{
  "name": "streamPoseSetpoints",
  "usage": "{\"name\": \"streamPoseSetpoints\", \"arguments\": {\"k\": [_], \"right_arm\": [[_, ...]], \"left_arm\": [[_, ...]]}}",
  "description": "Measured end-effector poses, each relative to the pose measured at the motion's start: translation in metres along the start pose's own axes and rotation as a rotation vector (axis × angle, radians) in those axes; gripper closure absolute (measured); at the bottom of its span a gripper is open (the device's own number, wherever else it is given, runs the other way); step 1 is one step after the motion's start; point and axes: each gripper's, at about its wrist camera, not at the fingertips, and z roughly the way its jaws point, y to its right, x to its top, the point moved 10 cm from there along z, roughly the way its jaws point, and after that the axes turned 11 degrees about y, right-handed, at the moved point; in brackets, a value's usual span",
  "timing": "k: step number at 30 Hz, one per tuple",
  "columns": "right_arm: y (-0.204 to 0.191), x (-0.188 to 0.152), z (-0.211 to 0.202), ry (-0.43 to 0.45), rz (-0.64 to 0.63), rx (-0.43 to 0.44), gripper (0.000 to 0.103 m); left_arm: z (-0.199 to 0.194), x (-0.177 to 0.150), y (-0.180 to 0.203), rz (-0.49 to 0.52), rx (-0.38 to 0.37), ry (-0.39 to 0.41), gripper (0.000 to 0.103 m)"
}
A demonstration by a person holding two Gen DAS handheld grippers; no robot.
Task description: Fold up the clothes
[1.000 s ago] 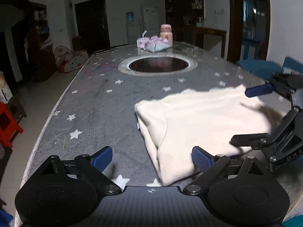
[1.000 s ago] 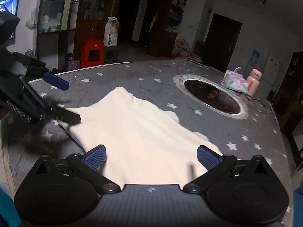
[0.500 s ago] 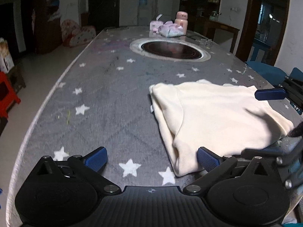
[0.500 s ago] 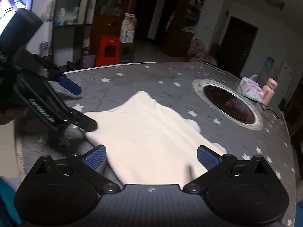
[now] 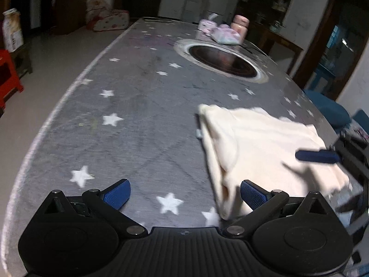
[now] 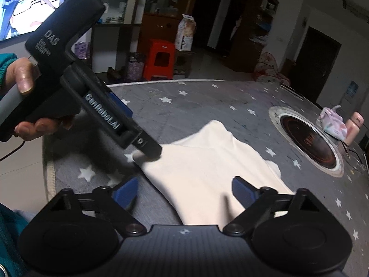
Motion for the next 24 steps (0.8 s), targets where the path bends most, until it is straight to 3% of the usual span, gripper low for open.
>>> {"name": "streamPoseSetpoints", "arguments": {"k": [6, 8, 12, 15, 19, 24], "right_arm": [[-0.021, 0.005, 0.013, -0.01, -0.049, 0.069, 0.034], [-0.026, 0.005, 0.018, -0.017, -0.055, 0.082, 0.049], [-0.03, 0.006, 0.027, -0.028, -0.065, 0.082, 0.057], [-0.03, 0.006, 0.03, -0.034, -0.067, 0.075, 0.069], [-0.026, 0.009, 0.027, -0.02, -0.03, 0.076, 0.092], [-0.013, 0.02, 0.017, 0.03, 0.068, 0.086, 0.097]], "left_arm": [[-0.006, 0.015, -0.01, -0.061, 0.005, 0.042, 0.0], [-0.005, 0.017, -0.008, -0.077, -0.013, 0.047, 0.0], [0.0, 0.018, 0.0, -0.108, -0.045, 0.039, 0.0], [0.004, 0.018, 0.003, -0.143, -0.065, 0.03, 0.0], [0.009, 0.017, 0.008, -0.226, -0.114, 0.005, 0.0], [0.013, 0.018, 0.018, -0.325, -0.172, -0.011, 0.0]]}}
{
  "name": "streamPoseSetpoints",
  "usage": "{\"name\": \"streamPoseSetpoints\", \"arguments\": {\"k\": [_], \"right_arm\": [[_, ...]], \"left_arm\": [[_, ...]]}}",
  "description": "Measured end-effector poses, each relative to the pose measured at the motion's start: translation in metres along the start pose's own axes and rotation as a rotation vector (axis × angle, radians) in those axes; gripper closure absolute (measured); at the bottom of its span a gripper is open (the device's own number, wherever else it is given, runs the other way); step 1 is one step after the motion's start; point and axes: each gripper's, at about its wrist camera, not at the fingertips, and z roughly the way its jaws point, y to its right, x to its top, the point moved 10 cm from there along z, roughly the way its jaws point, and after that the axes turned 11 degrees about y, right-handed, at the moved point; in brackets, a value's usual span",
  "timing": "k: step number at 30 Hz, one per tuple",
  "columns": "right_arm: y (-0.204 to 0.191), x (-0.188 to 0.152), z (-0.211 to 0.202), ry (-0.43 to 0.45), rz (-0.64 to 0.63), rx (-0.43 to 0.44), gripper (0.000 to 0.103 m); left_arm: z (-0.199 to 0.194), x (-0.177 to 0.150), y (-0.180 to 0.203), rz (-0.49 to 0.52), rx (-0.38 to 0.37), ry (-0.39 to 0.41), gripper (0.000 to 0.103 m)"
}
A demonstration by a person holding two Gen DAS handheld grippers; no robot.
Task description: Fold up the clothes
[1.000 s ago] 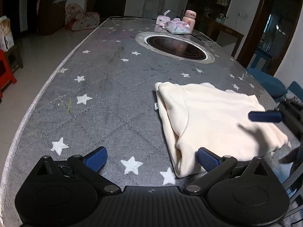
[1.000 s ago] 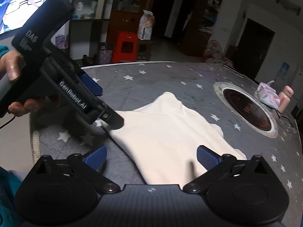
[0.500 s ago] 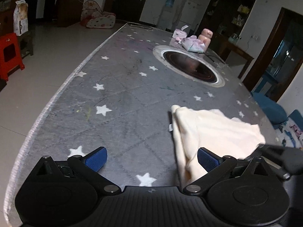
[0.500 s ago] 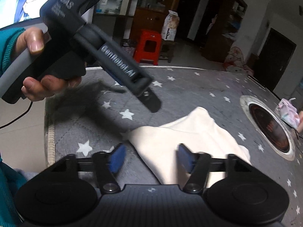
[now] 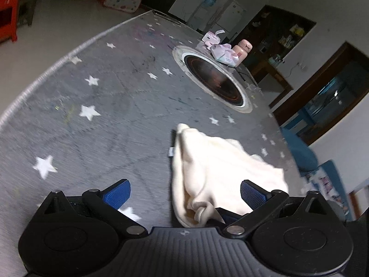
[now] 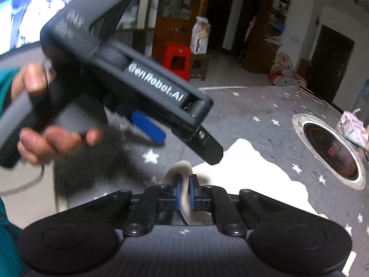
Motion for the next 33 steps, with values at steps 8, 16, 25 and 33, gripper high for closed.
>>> {"name": "streamPoseSetpoints", "arguments": {"k": [8, 16, 25, 33], "right_arm": [[0.02, 0.015, -0.025, 0.077, 0.117, 0.0, 0.098], [0.02, 0.014, -0.031, 0.09, 0.138, 0.029, 0.099], [0.047, -0.01, -0.054, 0.112, 0.243, -0.065, 0.068], [0.128, -0.061, -0.102, 0.091, 0.41, -0.357, 0.06]], "left_arm": [[0.019, -0.007, 0.012, -0.216, -0.089, -0.074, 0.002], [0.044, -0.017, 0.019, -0.227, -0.107, -0.126, 0.064], [0.046, -0.021, 0.015, -0.186, -0.102, -0.125, 0.079], [0.044, -0.022, 0.02, -0.106, -0.089, -0.108, 0.078]]}}
